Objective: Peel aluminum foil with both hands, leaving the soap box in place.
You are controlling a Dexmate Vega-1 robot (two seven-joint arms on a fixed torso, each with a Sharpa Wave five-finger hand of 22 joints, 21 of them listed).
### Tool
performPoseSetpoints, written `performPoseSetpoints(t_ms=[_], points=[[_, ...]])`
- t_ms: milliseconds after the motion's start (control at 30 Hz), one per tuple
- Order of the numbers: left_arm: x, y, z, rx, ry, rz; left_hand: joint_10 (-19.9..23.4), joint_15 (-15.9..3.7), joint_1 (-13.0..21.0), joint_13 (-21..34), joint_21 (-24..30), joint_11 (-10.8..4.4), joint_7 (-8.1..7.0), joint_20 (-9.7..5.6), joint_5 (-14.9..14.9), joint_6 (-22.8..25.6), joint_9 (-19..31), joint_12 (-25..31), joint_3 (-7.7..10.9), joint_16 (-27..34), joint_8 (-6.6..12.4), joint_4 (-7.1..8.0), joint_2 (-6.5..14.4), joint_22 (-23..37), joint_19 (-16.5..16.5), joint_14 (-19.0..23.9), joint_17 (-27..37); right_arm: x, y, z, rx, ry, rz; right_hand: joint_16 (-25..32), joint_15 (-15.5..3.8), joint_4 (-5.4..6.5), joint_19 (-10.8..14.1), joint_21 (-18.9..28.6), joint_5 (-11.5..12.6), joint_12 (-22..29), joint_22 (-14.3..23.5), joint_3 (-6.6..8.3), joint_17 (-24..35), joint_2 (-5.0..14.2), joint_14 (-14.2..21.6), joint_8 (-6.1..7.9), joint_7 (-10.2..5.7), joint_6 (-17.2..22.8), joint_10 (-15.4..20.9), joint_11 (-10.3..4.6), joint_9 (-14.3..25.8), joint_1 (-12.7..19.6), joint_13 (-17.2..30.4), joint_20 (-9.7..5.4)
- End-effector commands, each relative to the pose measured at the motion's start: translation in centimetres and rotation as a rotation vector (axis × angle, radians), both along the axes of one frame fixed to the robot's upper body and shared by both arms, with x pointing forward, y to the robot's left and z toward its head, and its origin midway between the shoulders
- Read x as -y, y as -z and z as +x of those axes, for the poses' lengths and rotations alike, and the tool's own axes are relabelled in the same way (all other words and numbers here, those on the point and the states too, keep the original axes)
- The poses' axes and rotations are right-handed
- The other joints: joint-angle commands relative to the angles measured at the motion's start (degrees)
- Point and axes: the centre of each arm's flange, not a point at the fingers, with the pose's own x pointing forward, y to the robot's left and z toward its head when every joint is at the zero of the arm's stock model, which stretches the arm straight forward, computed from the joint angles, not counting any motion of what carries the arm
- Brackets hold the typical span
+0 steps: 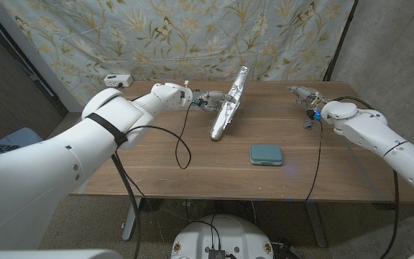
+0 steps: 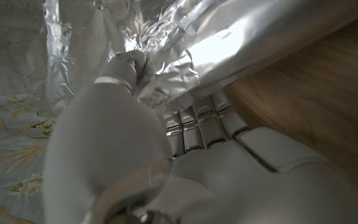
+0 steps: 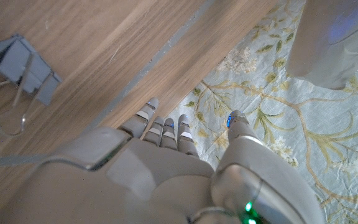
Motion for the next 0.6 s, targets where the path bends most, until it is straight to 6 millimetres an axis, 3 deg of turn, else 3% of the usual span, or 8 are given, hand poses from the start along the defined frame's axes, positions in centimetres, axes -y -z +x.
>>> performPoseSetpoints(t_ms=[33,300,600], points=[[0.7,1.1,0.2,-0.03,-0.018,-0.067,4.02,-3.69,3.14,0.14,0.79,-3.67,-3.34,0.05,1.11,3.8,2.05,-0.38,0.87,-0.12,6.72,0.02,3.56,0.09,-0.11,4.41,0.11,-0.4,-0.1,-1.4,-0.05,0.001,-0.031,-0.08,0.75,-0.21,-0.23,-0.21,0.06,-0.16,0.14,0.11,0.19,-0.16,-0.33,-0.15,0.61,-0.5,-0.54,0.53,0.09,0.59,-0.01,-0.97],[0.8,1.4,0.5,-0.03,-0.051,-0.097,4.34,-3.72,3.16,0.03,1.26,-3.72,-3.38,-0.01,1.38,3.89,1.99,-0.69,0.89,-0.24,6.66,0.03,3.53,-0.09,-0.29,4.38,0.17,-0.8,-0.5,-2.6,-0.063,0.011,-0.043,-0.37,1.88,-0.06,-0.66,-0.32,-0.03,-0.56,0.14,-0.07,0.22,-0.21,-1.21,-0.53,1.67,-1.76,-2.08,0.81,0.09,0.39,-0.01,-0.18],[1.4,1.4,0.7,-0.023,-0.097,-0.129,4.4,-3.81,3.2,0.28,1.81,-3.82,-3.39,-0.03,1.71,3.88,2.07,-0.93,0.93,-0.36,6.62,0.04,3.54,-0.31,-0.52,4.46,0.22,-1.3,-1.0,-4.2,-0.058,0.024,-0.058,-0.15,3.39,-0.2,-0.18,-0.11,-0.03,-0.24,0.13,0.0,0.14,-0.16,-0.72,-0.27,3.31,-1.58,-1.76,2.21,0.07,0.66,-0.02,1.05]])
